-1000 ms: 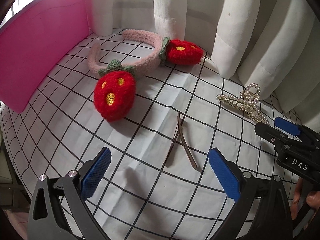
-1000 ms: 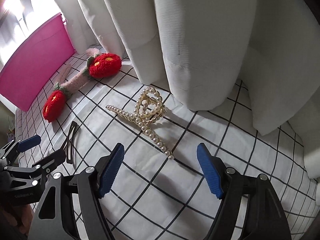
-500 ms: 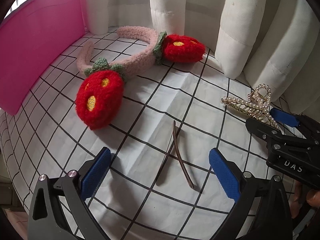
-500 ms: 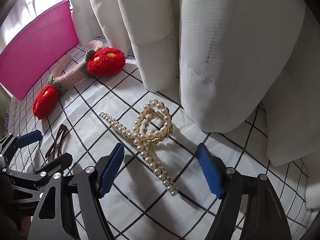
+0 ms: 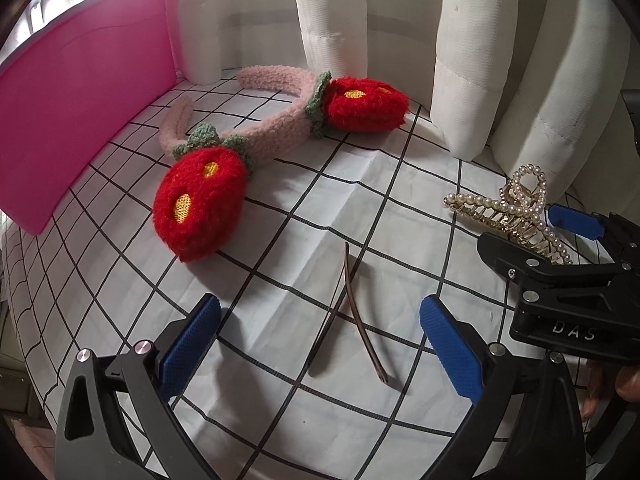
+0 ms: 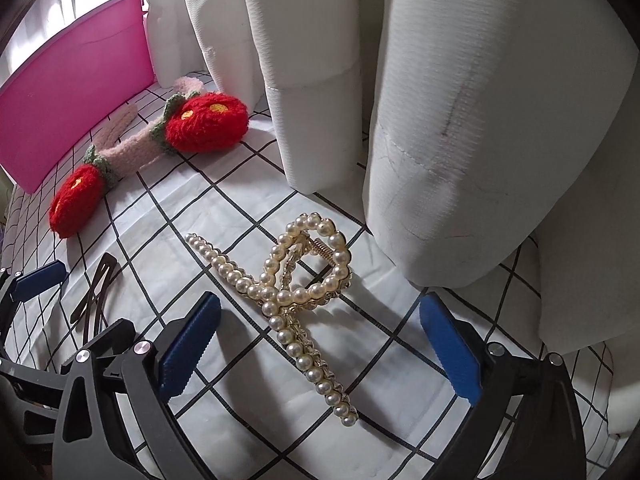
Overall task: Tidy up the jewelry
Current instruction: 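Grasp the brown hairpin with the left tool while the right tool grasps the pearl claw clip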
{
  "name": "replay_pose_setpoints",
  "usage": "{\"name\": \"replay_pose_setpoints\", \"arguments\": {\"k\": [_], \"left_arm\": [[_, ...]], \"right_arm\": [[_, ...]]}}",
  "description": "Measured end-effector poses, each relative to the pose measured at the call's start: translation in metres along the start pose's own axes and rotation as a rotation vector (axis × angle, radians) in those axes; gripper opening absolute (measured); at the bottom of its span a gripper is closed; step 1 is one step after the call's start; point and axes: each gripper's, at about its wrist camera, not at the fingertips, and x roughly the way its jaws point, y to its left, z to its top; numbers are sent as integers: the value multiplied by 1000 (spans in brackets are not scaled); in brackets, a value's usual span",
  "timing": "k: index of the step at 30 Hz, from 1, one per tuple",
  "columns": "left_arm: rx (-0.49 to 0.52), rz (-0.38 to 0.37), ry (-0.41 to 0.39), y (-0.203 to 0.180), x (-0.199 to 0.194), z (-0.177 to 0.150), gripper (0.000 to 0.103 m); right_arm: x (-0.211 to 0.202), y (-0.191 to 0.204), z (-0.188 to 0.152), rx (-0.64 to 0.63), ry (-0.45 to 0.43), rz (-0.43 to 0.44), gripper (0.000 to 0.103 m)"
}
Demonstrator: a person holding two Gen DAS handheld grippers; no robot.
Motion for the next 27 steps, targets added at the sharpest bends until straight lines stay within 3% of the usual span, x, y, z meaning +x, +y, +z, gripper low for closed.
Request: {"name": "replay_pose_setpoints", "arguments": {"k": [6, 10, 12, 15, 17, 22, 27], "left_arm": [[-10, 4, -19, 4, -3, -3, 89], [-10, 10, -42, 6, -9, -8, 76], [5, 2, -53, 6, -12, -10, 66], [39, -10, -65, 2, -16, -11, 45], [56, -18, -70, 0, -18, -12, 23], [69, -28, -77, 8, -20, -13, 13], [59, -65, -84, 19, -26, -13, 13]], "right_arm": [[-2, 7, 2, 4, -11, 5, 88], [-11, 17, 0, -35, -33, 13, 53], [-13, 20, 0, -38, -36, 17, 45], [-14, 20, -1, -30, -39, 9, 45], [-16, 20, -2, -26, -40, 9, 45], [-22, 22, -7, -15, -46, 16, 45], [-28, 27, -12, 24, -44, 35, 45]]}}
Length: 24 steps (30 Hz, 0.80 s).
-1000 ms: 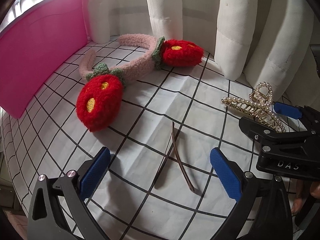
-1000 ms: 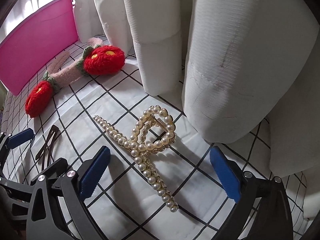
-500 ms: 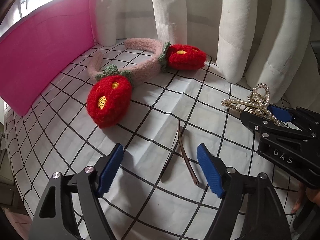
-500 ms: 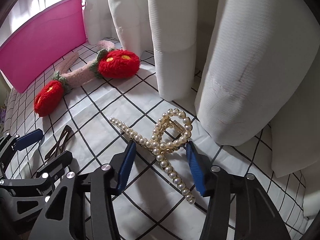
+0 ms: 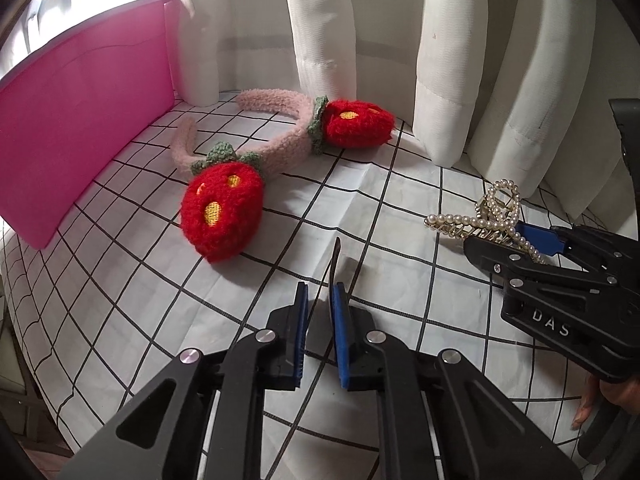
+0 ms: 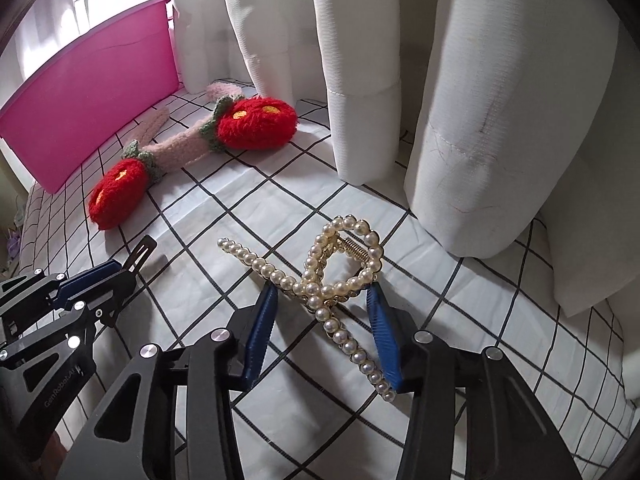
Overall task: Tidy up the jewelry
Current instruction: 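Grasp the brown hairpin with the left tool while the right tool grasps the pearl claw clip, then carry the hairpin and the pearl claw clip over the pink tub with both tools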
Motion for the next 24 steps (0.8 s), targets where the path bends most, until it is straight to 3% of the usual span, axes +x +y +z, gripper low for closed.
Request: {"name": "replay_pose_setpoints", "arguments": {"k": [15, 24], "left_arm": [[56, -60, -90, 53, -63, 19, 13], [67, -72, -172, 103, -107, 54, 13]], "right_arm": [[-49, 40, -17, 89, -26, 1, 45], [-94, 74, 3, 121, -92, -23, 45]]}}
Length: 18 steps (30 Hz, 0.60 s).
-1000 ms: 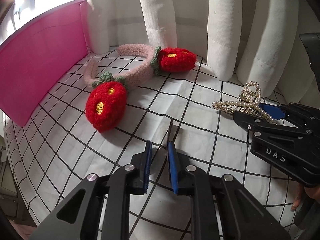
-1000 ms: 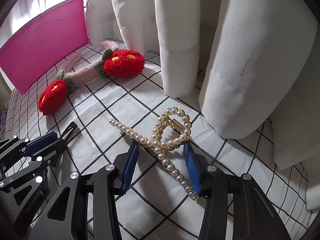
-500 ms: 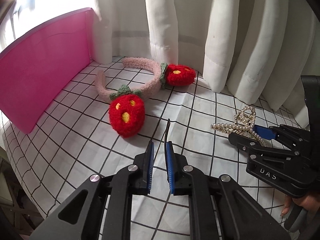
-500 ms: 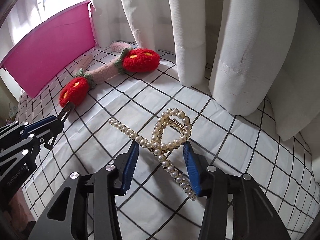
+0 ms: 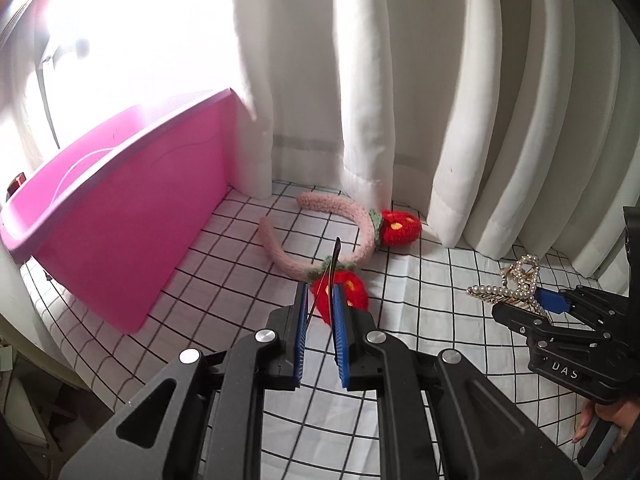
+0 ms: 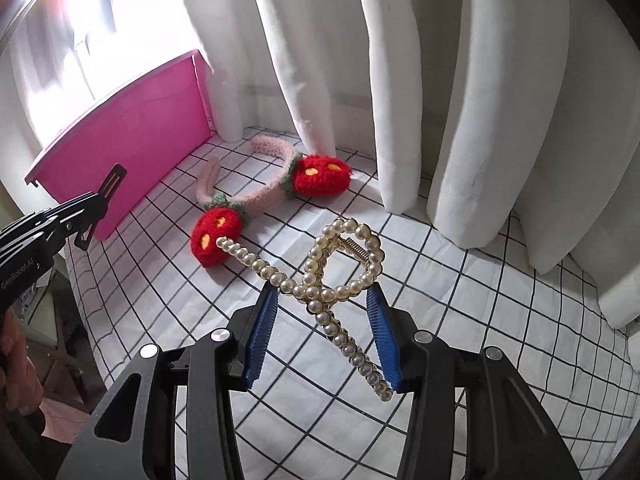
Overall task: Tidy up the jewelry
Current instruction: 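Carry the hairpin and the pearl claw clip over the pink tub with both tools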
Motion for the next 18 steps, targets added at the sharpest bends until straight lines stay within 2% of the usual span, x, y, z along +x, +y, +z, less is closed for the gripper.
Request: {"name": "replay_pose_setpoints", "arguments": {"k": [6, 7, 8, 15, 18], "left_arm": [[-11, -21, -45, 31, -23, 24, 13], [-12, -22, -56, 37, -27, 28, 13], [-12, -23, -66, 42, -31, 32, 13], [-28, -17, -119, 77, -44, 52, 13], [-33, -13, -133, 93, -47, 60, 13]], "right_arm": [[-26, 35, 31, -2, -72, 9, 42], [-29, 41, 36, -5, -76, 16, 31], [-32, 47, 41, -12, -82, 10, 14], [-23, 78, 70, -14, -94, 24, 12], [-28, 97, 87, -39, -134, 42, 12]]}}
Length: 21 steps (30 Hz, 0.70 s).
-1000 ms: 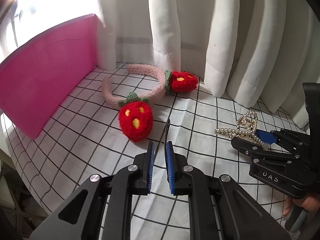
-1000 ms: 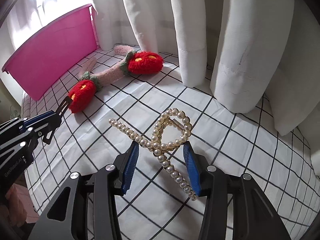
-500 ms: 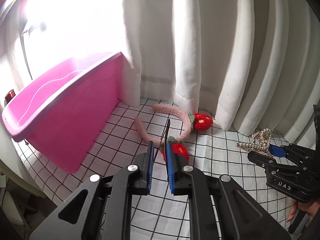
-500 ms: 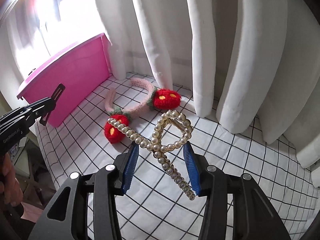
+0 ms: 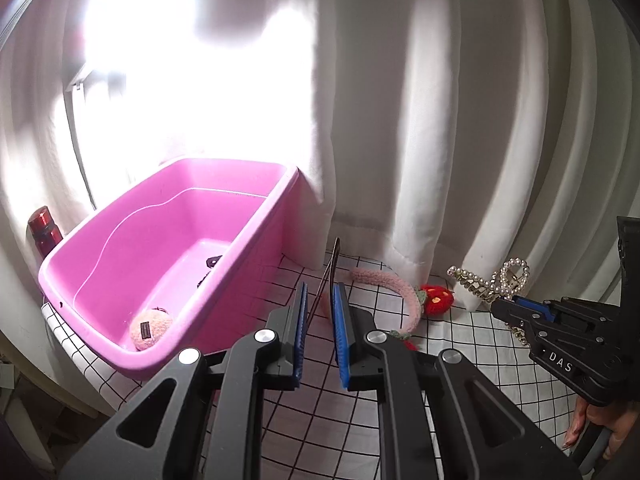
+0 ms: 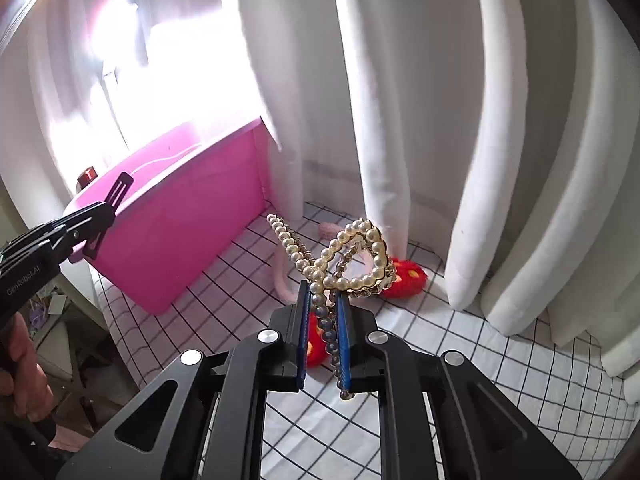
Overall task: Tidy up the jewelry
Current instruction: 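Carry the hairpin and the pearl claw clip over the pink tub with both tools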
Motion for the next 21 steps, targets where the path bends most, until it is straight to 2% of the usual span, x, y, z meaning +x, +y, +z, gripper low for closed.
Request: {"name": "replay_pose_setpoints", "arguments": {"k": [10, 21], "left_arm": [[-43, 43, -35, 64, -4, 32, 13], [-111, 140, -20, 145, 6, 57, 14]], "right_arm": [[10, 71, 63, -110, -70, 75, 12], [56, 156, 120, -198, -76, 192, 12]]}}
